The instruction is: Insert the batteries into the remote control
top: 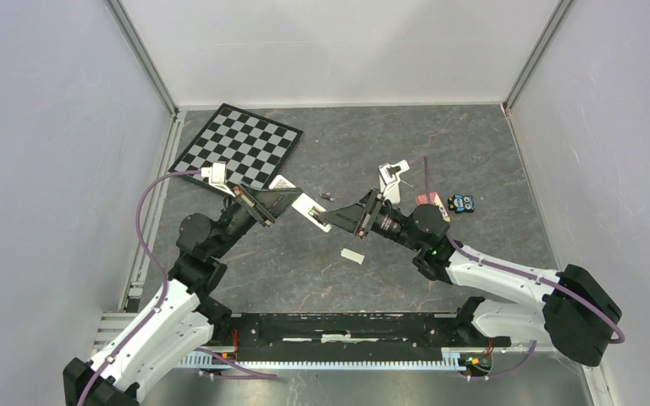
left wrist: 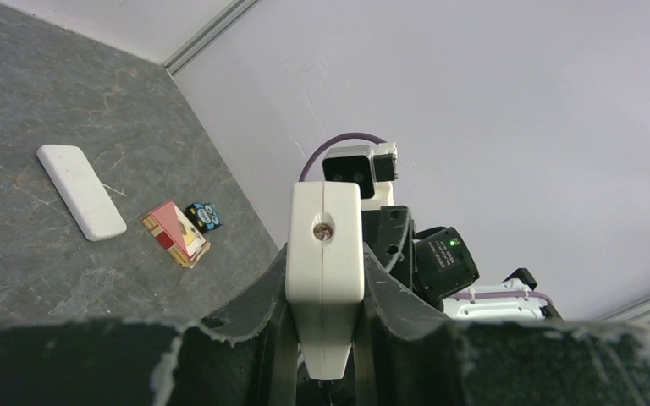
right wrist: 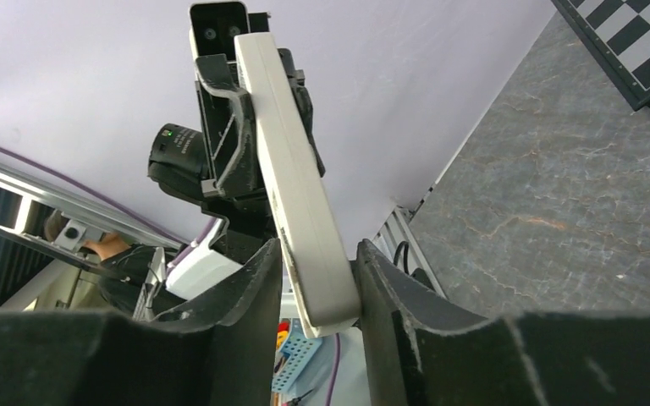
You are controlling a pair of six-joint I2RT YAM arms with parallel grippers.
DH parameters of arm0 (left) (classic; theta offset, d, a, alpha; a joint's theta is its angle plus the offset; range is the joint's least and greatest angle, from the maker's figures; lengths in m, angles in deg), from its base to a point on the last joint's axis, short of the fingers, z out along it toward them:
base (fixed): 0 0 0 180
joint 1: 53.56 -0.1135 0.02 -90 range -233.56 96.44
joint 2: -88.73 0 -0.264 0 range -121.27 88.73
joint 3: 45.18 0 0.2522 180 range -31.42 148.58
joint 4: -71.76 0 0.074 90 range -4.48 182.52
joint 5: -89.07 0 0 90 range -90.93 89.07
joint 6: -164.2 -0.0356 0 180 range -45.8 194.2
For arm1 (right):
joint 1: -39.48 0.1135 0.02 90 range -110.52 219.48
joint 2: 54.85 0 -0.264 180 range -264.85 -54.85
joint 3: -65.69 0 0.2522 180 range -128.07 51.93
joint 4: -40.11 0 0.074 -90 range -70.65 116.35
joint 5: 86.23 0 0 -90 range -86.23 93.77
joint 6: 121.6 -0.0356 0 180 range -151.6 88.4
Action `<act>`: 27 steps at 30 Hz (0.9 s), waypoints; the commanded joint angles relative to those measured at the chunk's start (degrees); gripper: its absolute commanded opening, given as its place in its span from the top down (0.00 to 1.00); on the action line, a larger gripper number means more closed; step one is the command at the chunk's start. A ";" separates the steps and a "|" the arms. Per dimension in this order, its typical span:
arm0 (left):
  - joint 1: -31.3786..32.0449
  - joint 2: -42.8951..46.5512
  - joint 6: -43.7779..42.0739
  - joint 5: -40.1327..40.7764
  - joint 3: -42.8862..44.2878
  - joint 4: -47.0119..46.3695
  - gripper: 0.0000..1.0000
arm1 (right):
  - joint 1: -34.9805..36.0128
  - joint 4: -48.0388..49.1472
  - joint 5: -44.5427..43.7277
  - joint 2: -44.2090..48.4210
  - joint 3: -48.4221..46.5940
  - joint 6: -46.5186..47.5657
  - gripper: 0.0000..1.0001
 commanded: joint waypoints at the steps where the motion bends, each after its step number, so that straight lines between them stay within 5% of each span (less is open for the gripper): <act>1: -0.32 0.15 0.85 -0.29 0.10 -2.34 0.98 | -0.11 1.53 1.61 -1.42 -1.98 1.51 0.63; 11: -0.69 -0.18 -2.27 1.55 1.17 2.83 0.98 | -0.16 -1.41 2.42 -3.95 -2.11 5.65 0.79; 13: -0.93 0.34 -4.39 3.18 1.45 6.15 0.98 | -0.57 -2.53 2.63 -4.14 -2.35 7.25 0.64; 15: -1.01 1.05 -7.99 6.63 2.46 12.57 0.98 | -1.69 -3.65 3.33 -3.83 -2.40 8.88 0.34; 17: -1.12 1.93 -12.64 11.68 3.54 20.11 0.98 | -3.86 -3.52 3.95 -2.70 -1.71 9.82 0.22; 22: -1.38 4.61 -19.80 25.85 4.73 36.22 0.98 | -9.29 -9.07 4.76 -1.42 -2.34 18.85 0.16; 27: -1.39 7.26 -22.91 29.69 4.51 40.42 0.98 | -9.83 -31.02 -4.58 -9.98 -14.39 40.38 0.17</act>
